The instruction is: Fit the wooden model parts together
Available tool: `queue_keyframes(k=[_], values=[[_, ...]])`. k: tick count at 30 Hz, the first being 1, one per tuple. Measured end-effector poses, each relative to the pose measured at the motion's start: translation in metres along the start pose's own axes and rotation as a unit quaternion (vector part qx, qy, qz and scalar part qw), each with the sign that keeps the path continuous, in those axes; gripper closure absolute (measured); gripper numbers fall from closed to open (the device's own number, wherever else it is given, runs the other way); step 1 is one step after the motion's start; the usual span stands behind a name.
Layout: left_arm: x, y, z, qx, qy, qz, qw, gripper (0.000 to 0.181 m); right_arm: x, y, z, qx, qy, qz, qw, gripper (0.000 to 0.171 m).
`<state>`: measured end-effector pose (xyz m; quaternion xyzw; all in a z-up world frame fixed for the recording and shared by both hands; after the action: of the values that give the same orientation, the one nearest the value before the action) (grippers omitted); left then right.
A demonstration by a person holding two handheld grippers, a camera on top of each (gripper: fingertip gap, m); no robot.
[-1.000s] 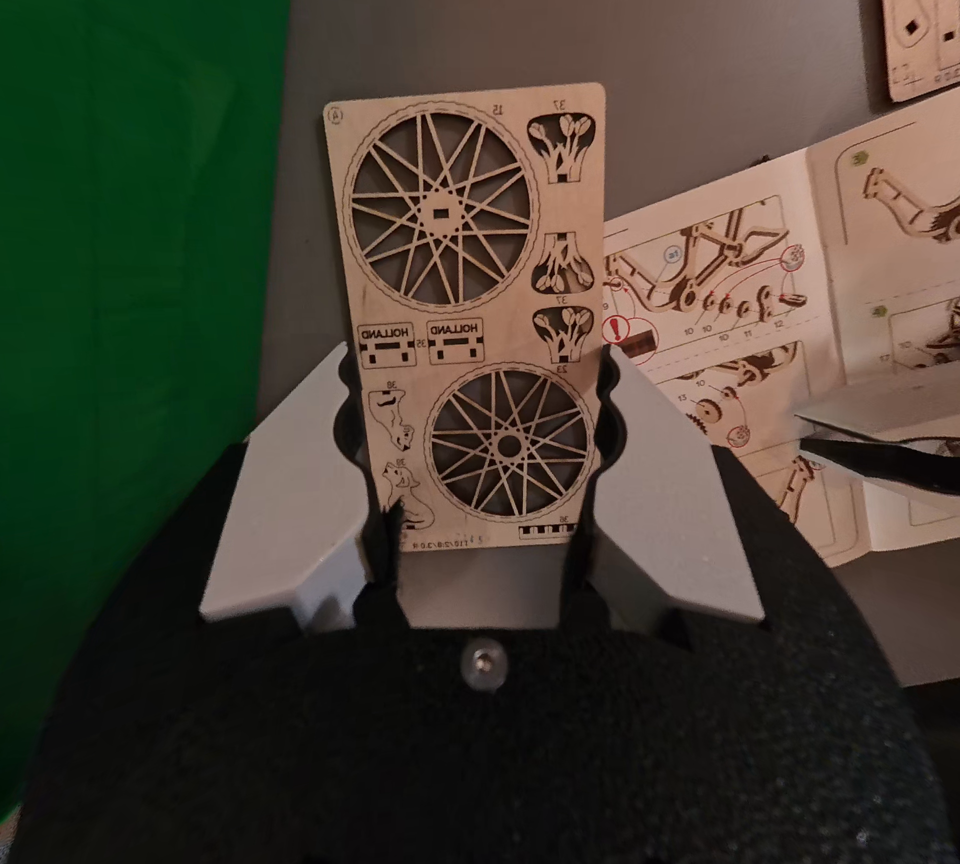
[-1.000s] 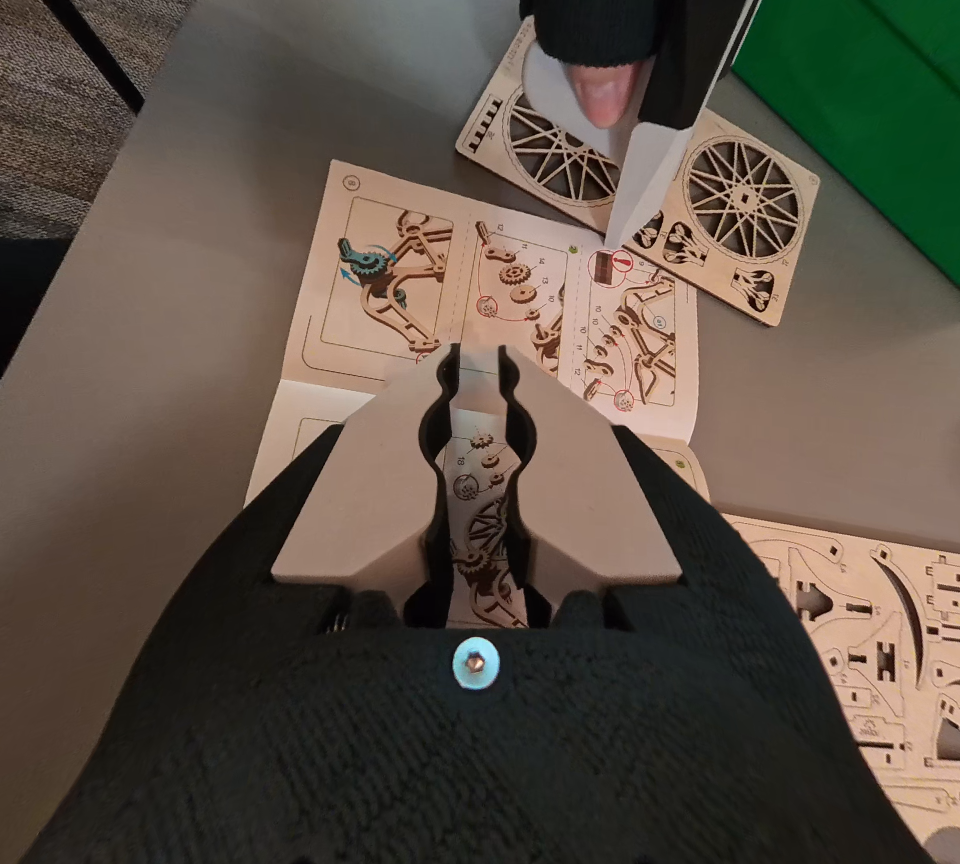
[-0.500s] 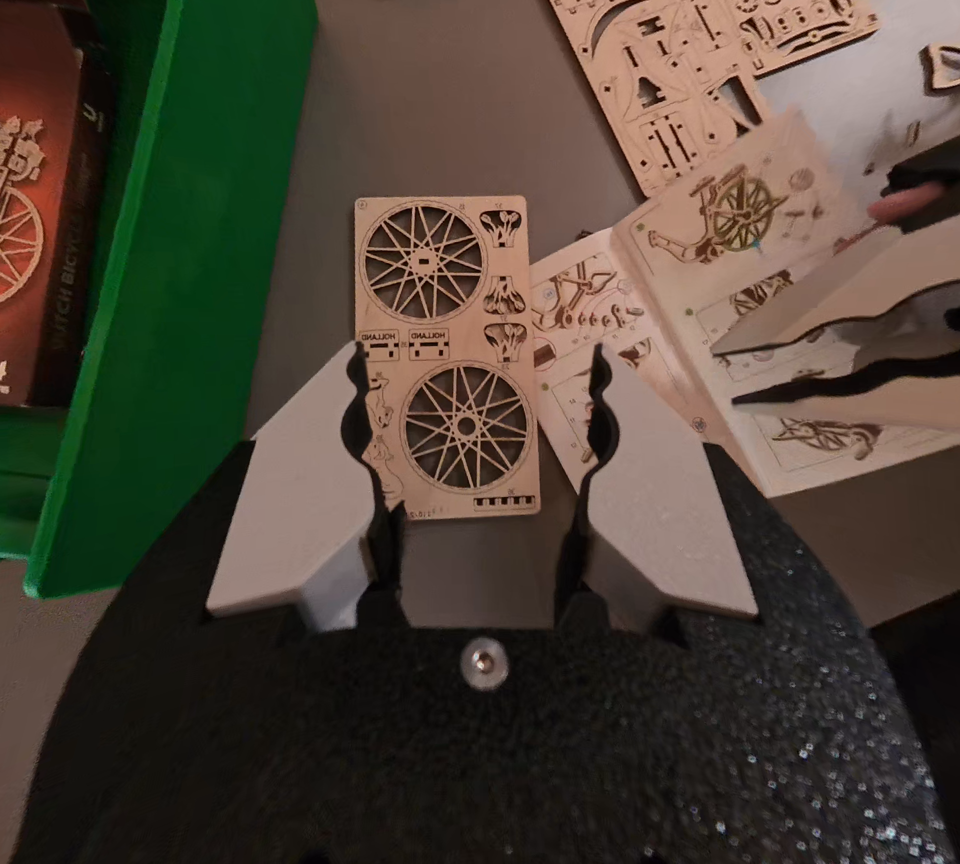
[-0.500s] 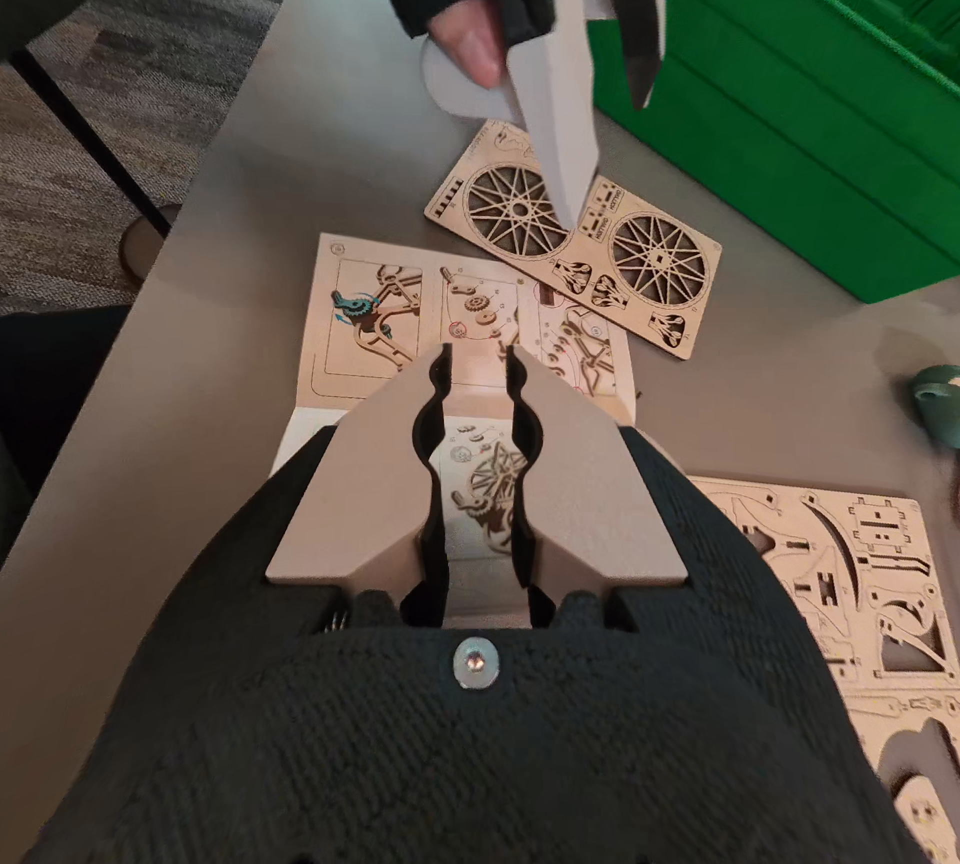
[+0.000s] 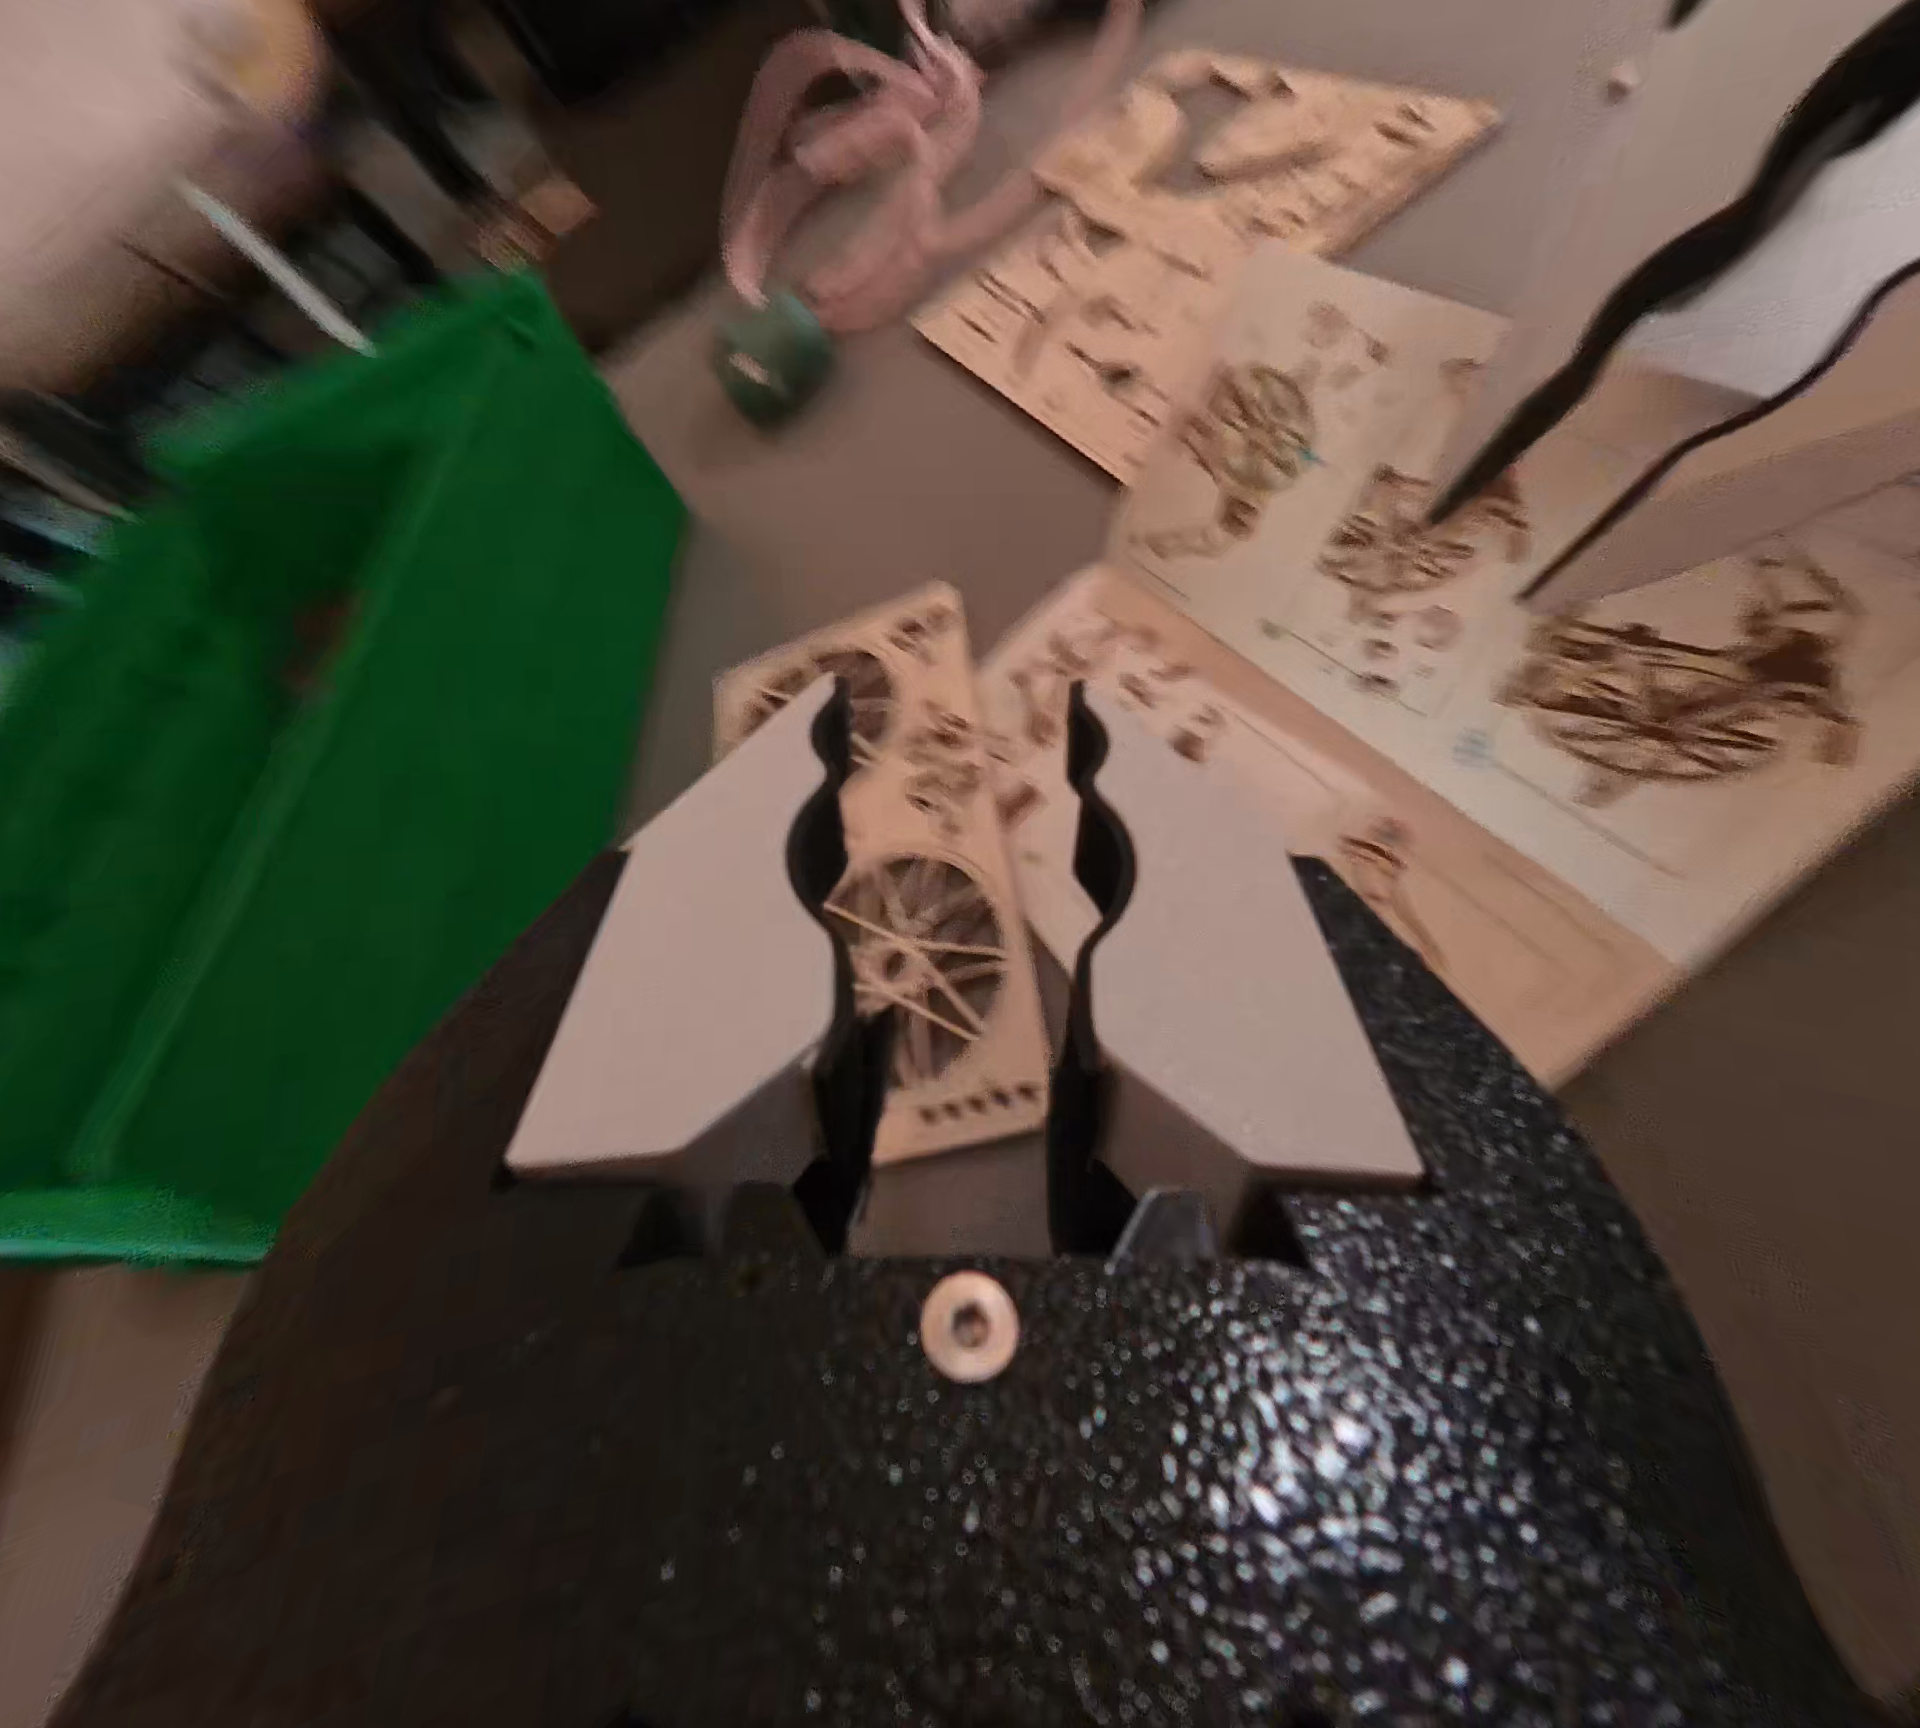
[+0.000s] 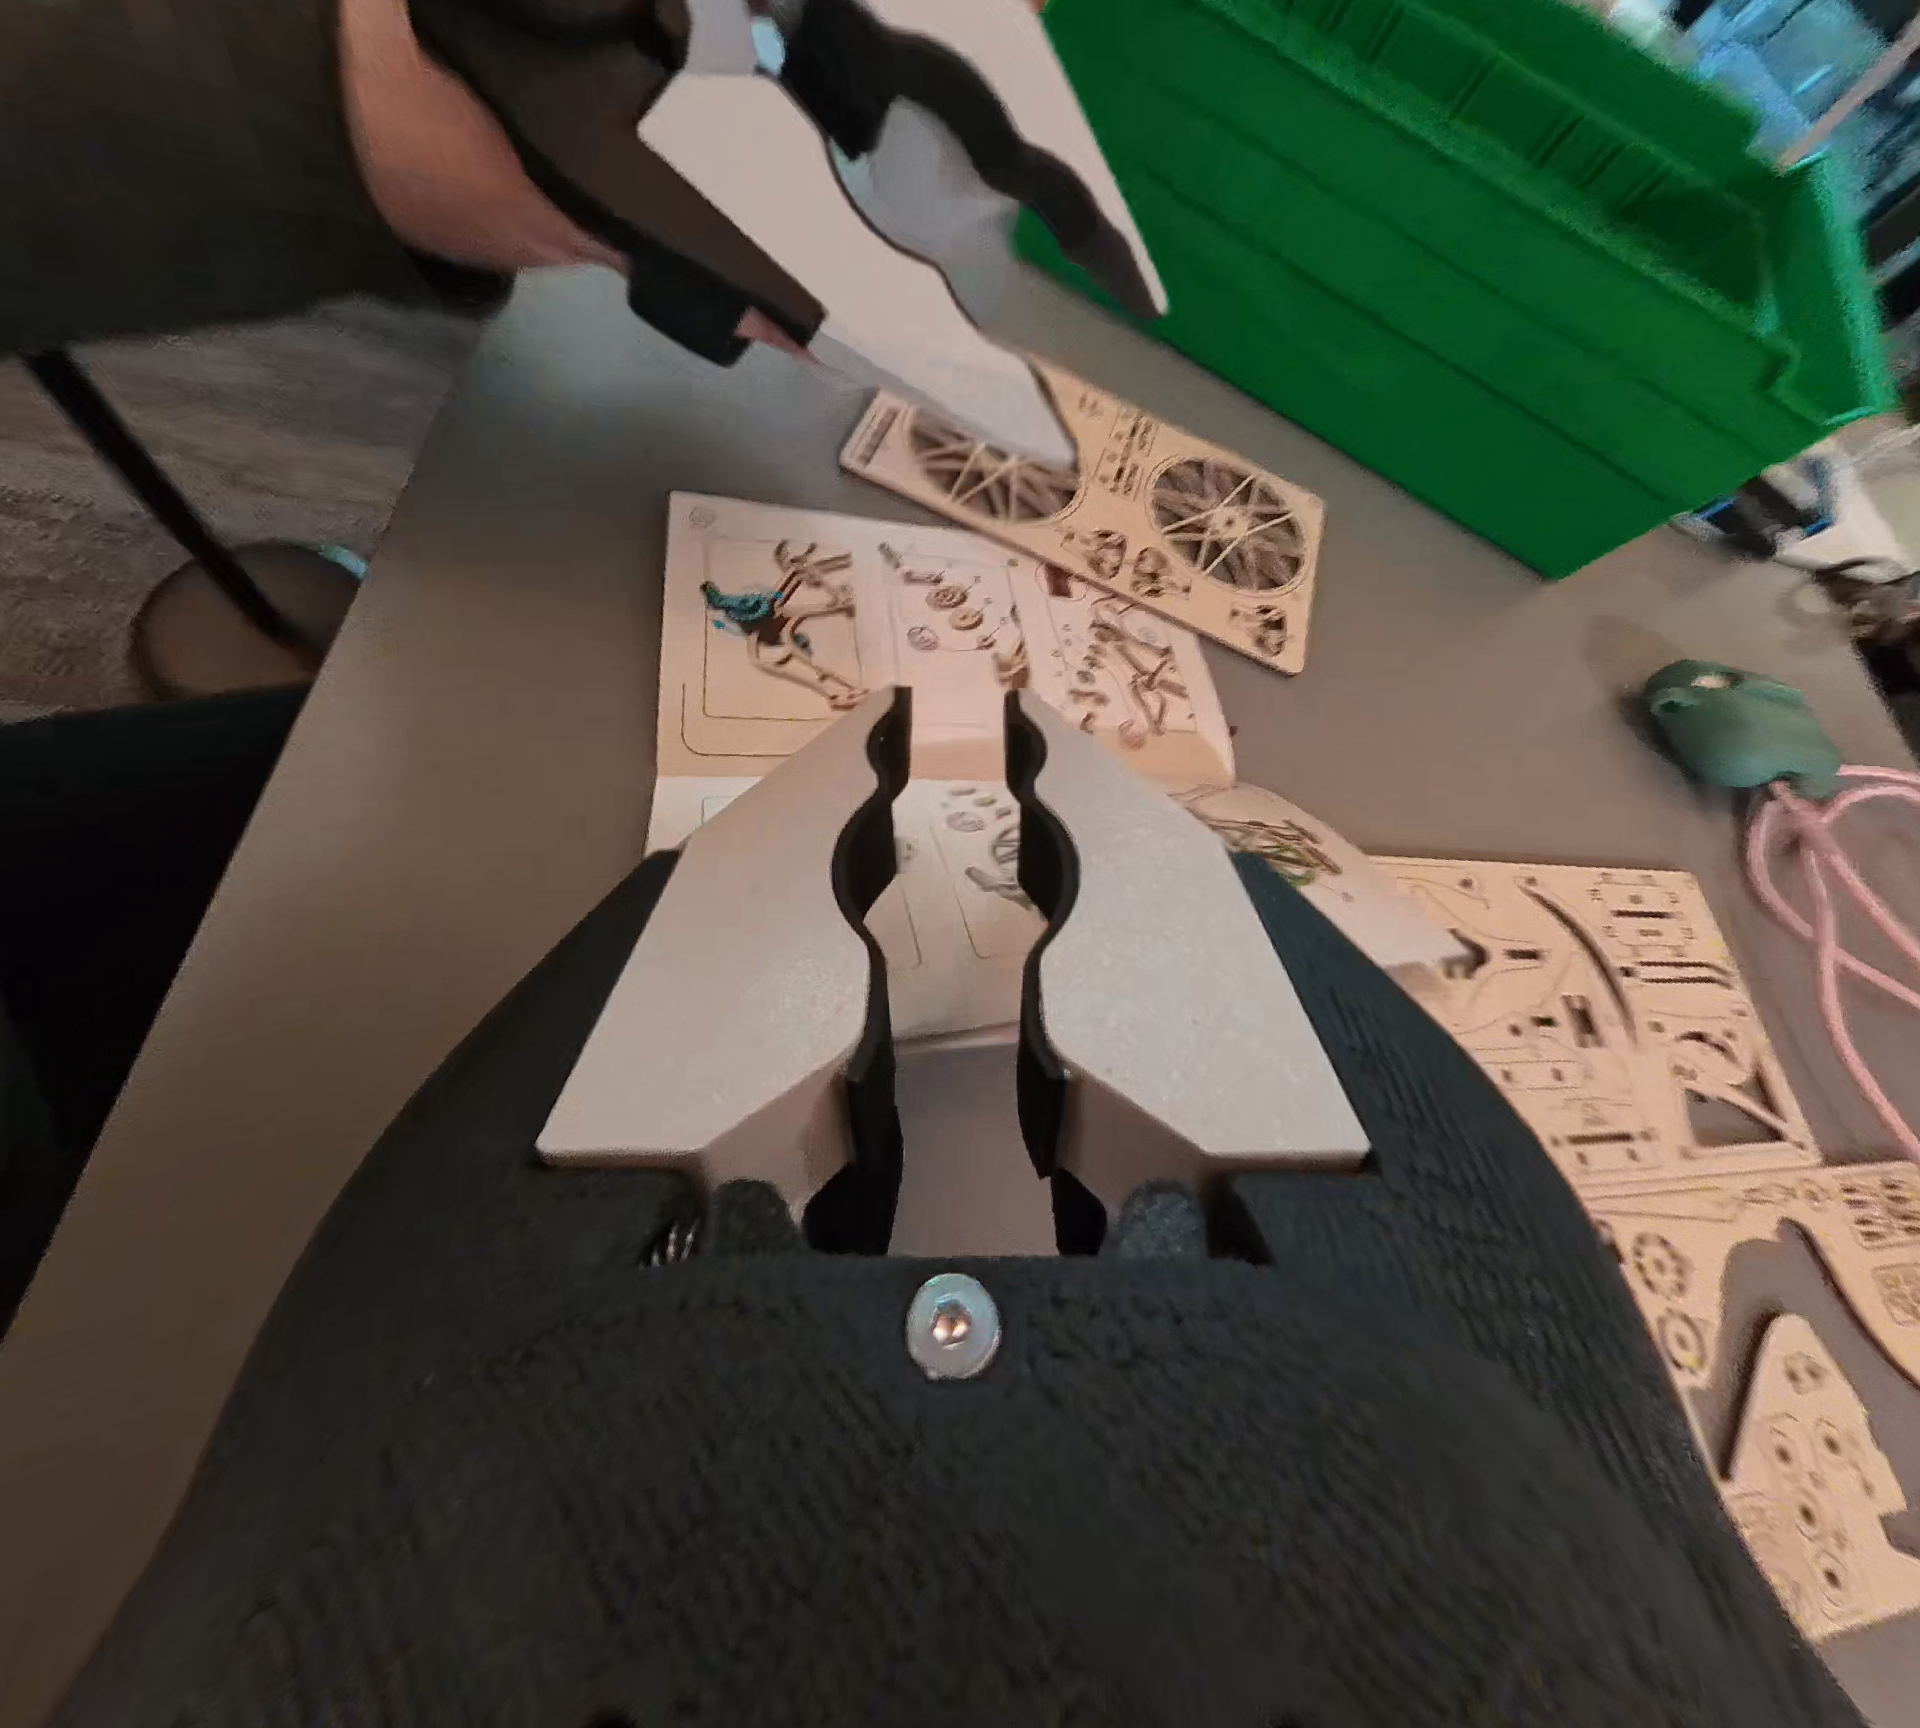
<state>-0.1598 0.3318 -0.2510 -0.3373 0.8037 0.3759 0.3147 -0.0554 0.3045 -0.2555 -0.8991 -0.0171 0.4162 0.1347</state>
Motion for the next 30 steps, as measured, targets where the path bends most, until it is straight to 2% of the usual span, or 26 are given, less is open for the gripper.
queue_keyframes(k=[1, 3, 5, 11, 15, 19, 24, 30], values=[[-0.004, 0.009, -0.007, -0.058, -0.045, 0.013, 0.997, 0.152, -0.001, -0.001, -0.004, 0.019, -0.023, -0.003, 1.0, 0.156], [-0.008, 0.024, -0.024, -0.144, -0.134, 0.015, 0.98, 0.171, -0.005, -0.006, -0.017, 0.064, -0.071, -0.012, 0.995, 0.157], [-0.008, 0.03, -0.033, -0.151, -0.19, -0.007, 0.97, 0.181, -0.009, -0.012, -0.031, 0.11, -0.117, -0.017, 0.987, 0.16], [-0.008, 0.034, -0.035, -0.123, -0.245, -0.015, 0.962, 0.181, -0.016, -0.025, -0.057, 0.206, -0.214, -0.004, 0.955, 0.164], [-0.006, 0.033, -0.029, -0.118, -0.228, -0.015, 0.966, 0.181, -0.018, -0.025, -0.064, 0.254, -0.24, -0.026, 0.937, 0.166], [-0.005, 0.037, -0.029, -0.104, -0.236, -0.041, 0.965, 0.181, -0.017, -0.022, -0.062, 0.269, -0.246, -0.045, 0.93, 0.166], [-0.001, 0.045, -0.03, -0.07, -0.254, -0.099, 0.96, 0.181, -0.01, -0.021, -0.05, 0.26, -0.224, -0.061, 0.937, 0.166], [0.006, 0.058, -0.034, -0.039, -0.277, -0.173, 0.944, 0.181, -0.002, -0.029, -0.042, 0.231, -0.223, -0.024, 0.947, 0.166]])
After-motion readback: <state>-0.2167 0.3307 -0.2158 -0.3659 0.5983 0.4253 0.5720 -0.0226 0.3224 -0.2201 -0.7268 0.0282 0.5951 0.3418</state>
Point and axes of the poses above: each gripper's, where its closed fingertips meet, z out along the fingers, x out of its underside, y = z × x across the jaws, the point moved 3 cm from there along -z, back along the fingers, and after that the axes turned 9 degrees about y, right-handed, at the moved point
